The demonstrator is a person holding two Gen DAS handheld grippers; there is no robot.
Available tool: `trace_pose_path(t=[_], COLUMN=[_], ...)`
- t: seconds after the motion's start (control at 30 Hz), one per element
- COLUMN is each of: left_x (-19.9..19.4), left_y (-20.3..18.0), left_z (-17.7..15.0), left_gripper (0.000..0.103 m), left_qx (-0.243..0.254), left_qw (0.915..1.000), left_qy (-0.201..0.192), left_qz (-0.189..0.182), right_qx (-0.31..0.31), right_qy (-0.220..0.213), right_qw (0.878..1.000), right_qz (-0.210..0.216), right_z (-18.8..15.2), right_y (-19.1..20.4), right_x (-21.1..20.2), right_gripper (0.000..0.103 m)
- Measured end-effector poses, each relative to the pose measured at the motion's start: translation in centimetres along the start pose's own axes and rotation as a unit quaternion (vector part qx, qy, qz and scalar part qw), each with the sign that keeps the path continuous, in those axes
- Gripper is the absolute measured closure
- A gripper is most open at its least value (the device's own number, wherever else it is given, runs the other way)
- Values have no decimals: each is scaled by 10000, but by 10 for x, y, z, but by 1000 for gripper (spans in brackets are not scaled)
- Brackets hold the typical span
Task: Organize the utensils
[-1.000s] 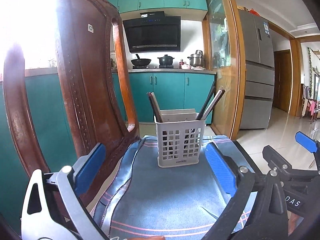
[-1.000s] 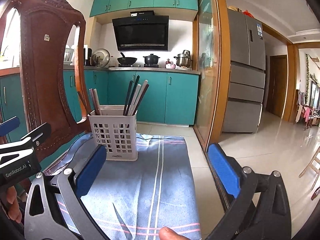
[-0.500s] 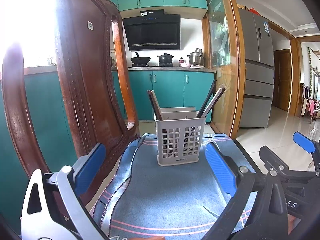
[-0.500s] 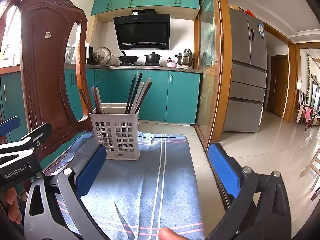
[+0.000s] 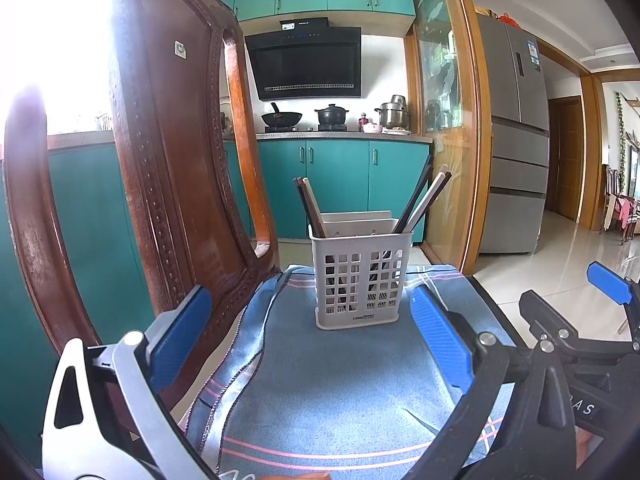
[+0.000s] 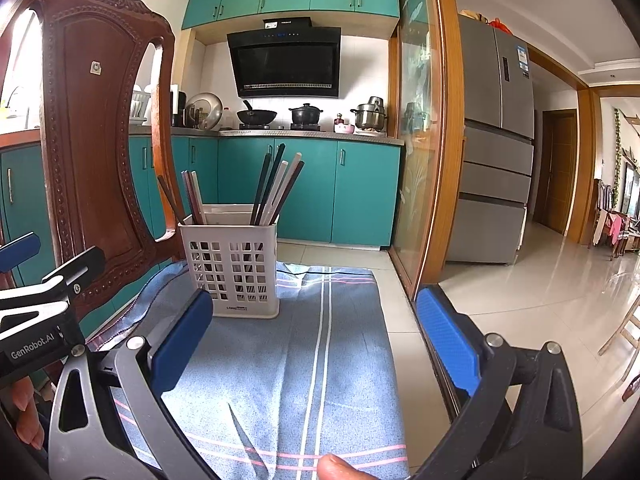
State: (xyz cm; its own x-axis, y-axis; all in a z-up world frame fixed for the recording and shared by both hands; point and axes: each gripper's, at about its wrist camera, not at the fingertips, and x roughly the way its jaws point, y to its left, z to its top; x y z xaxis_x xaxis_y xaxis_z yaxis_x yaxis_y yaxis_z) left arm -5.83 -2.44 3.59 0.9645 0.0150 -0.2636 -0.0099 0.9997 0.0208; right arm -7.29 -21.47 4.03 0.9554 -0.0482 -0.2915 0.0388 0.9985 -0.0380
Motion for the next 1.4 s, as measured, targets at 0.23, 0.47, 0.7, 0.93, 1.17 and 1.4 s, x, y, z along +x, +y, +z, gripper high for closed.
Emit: trace_pose_path(t=[0.23, 0.47, 0.7, 0.93, 1.17, 1.4], left_x=[0, -2, -4, -5, -4, -4], left_y=[0, 0, 2, 2, 0, -1], left_z=[-1, -2, -1, 0, 0, -1], left_gripper=[4, 4, 4, 4, 4, 4], left_qx=[-19, -61, -99, -103, -93, -105], left_qw=[10000, 10000, 9999, 9999, 10000, 9999], left_qy=[-8, -14, -21, -19, 19, 51], left_qz=[-6, -11, 3, 3, 30, 50], right_qx=[-7, -85, -167, -199, -197, -206], right_qy=[19, 37, 60, 63, 60, 59], right_qw=[10000, 10000, 9998, 9998, 9998, 9998], right_qz=[2, -5, 3, -4, -1, -5], right_z=[-2, -4, -5, -7, -8, -7], right_y=[1, 5, 7, 9, 9, 10], right_x=[1, 2, 2, 2, 2, 2], right_gripper=[3, 3, 3, 3, 3, 3])
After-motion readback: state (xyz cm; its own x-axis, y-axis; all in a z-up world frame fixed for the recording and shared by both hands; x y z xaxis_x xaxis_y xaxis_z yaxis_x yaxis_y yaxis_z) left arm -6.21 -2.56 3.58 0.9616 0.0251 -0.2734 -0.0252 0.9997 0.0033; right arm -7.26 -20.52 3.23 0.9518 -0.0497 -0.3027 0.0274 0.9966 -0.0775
